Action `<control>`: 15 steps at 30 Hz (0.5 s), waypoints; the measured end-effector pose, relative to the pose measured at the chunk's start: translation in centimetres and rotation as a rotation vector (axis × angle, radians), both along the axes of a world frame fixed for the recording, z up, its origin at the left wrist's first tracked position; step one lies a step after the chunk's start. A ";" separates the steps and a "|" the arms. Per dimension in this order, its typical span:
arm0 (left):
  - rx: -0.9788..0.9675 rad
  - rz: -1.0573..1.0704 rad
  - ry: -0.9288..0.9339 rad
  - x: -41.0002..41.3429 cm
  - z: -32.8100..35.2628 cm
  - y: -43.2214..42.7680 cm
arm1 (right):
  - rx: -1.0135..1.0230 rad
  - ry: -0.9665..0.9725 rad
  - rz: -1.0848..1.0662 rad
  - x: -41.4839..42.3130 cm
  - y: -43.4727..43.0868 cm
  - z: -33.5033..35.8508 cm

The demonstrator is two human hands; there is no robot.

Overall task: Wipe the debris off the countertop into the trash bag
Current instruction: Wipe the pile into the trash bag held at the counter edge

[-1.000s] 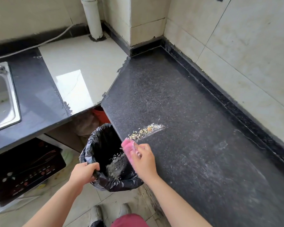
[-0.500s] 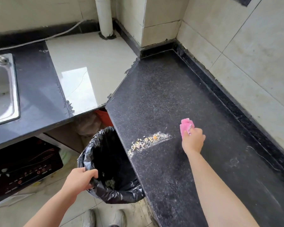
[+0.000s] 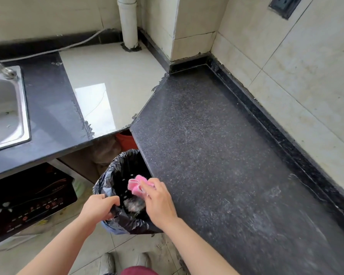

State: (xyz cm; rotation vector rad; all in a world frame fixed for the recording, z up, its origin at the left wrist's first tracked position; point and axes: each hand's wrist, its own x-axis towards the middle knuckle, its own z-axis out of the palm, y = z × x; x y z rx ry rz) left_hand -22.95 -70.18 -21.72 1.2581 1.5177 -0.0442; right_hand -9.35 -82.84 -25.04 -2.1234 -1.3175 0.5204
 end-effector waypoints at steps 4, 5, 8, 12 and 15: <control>-0.018 0.011 0.011 -0.6 0.1 -0.1 | 0.051 0.082 -0.144 1.6 -0.3 1.1; -0.023 0.004 0.012 -0.7 0.2 -0.3 | 0.053 0.114 -0.228 2.7 -0.7 1.5; -0.018 0.002 0.007 -0.9 0.5 -0.8 | 0.036 0.106 -0.479 7.0 -2.0 2.6; -0.010 -0.023 0.001 -1.4 0.5 -1.2 | -0.086 0.129 -0.689 11.9 -2.2 2.0; -0.017 0.022 -0.018 -2.1 0.1 -1.1 | -0.186 0.120 -0.657 12.5 0.7 0.8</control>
